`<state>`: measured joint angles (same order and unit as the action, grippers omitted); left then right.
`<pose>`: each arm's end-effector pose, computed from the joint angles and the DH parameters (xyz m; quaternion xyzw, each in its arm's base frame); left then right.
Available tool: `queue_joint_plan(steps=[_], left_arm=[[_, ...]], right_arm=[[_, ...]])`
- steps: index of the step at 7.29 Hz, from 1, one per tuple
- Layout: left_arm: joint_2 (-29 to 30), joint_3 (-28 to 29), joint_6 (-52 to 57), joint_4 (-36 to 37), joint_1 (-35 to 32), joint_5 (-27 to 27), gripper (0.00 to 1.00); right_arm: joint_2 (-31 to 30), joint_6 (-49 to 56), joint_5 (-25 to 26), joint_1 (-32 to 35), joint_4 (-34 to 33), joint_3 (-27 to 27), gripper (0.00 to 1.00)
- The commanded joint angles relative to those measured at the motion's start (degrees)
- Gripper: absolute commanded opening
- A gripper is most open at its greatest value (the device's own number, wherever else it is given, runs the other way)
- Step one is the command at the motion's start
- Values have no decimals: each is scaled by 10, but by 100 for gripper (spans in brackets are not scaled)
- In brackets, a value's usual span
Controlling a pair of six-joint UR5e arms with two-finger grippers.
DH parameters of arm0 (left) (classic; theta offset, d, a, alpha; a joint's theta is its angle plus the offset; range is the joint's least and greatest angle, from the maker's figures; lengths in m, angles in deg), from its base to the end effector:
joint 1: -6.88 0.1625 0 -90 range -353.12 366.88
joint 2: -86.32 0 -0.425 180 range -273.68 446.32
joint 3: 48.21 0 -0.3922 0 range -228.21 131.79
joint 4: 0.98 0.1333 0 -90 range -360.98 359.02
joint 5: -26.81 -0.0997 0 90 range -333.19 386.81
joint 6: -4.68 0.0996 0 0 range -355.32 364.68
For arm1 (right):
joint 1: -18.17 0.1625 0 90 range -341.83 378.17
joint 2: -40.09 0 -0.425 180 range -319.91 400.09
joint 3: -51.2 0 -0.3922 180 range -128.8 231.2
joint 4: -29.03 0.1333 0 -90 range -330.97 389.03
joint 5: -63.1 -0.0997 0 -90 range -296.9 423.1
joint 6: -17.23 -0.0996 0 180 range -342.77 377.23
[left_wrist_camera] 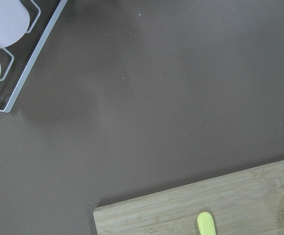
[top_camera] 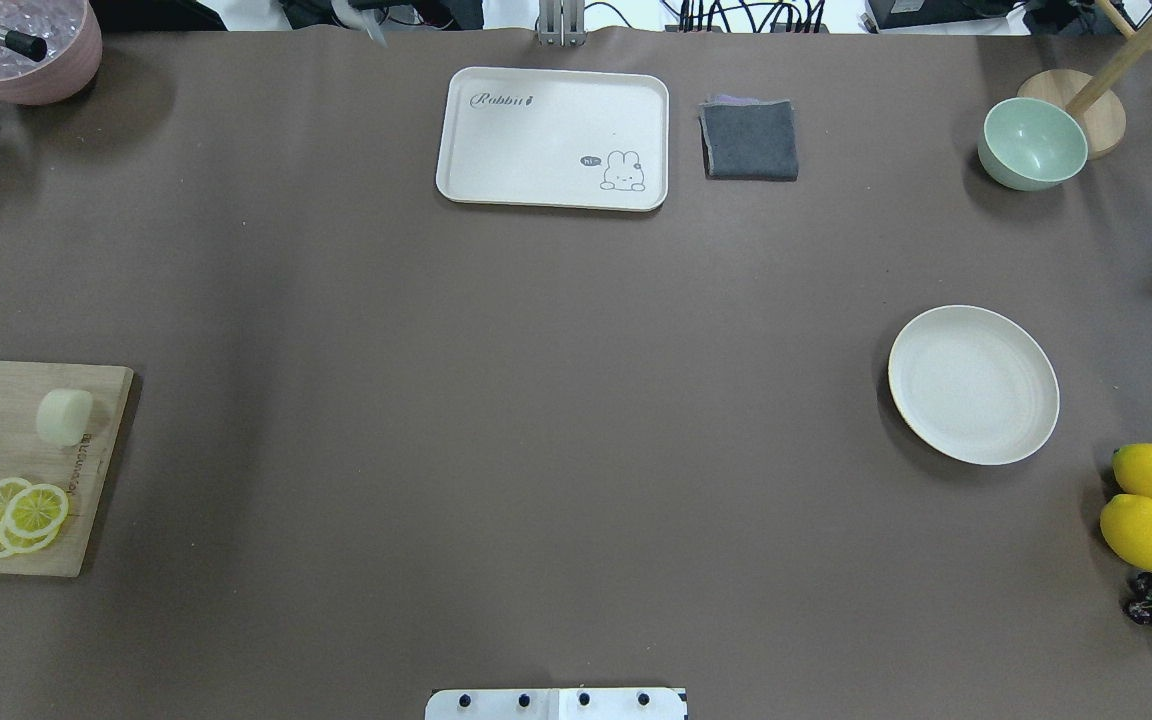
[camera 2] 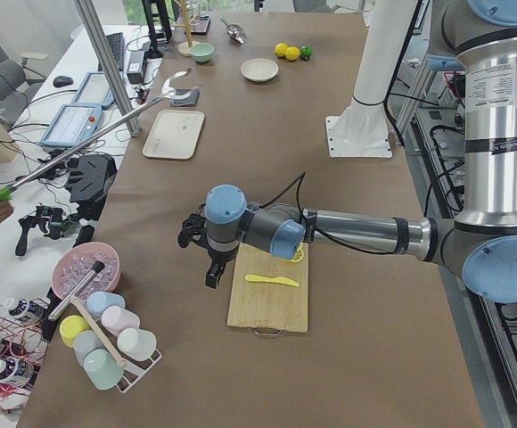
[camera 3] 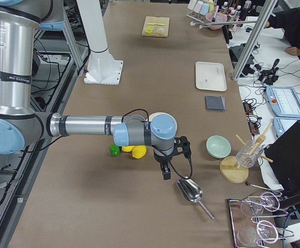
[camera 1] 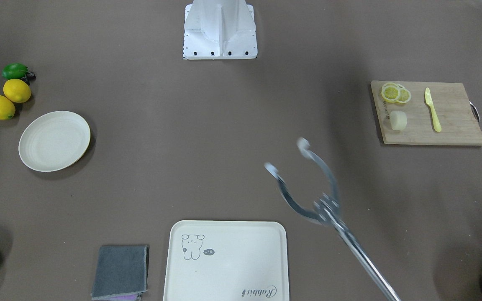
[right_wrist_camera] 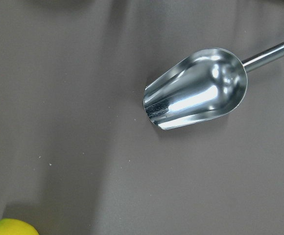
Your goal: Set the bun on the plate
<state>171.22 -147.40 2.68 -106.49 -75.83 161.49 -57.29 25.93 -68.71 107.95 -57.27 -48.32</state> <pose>-0.0030 -0.4753 0.5911 0.1266 0.3861 0.1067 0.9075 0.0652 -0.4443 0.6330 0.0738 -0.3519 -0.0907 0.9287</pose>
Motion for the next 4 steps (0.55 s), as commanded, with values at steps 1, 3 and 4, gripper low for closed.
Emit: queue_joint_plan(steps=[1, 3, 4], left_arm=[[-1, 0, 2, -10, 0, -2, 98], [-3, 0, 2, -15, -1, -1, 98], [-8, -9, -4, -13, -2, -3, 98]], right_arm=[[1, 0, -1, 0, 0, -4, 100], [-1, 0, -3, 0, 0, -4, 100], [-4, 0, -4, 0, 0, -5, 100]])
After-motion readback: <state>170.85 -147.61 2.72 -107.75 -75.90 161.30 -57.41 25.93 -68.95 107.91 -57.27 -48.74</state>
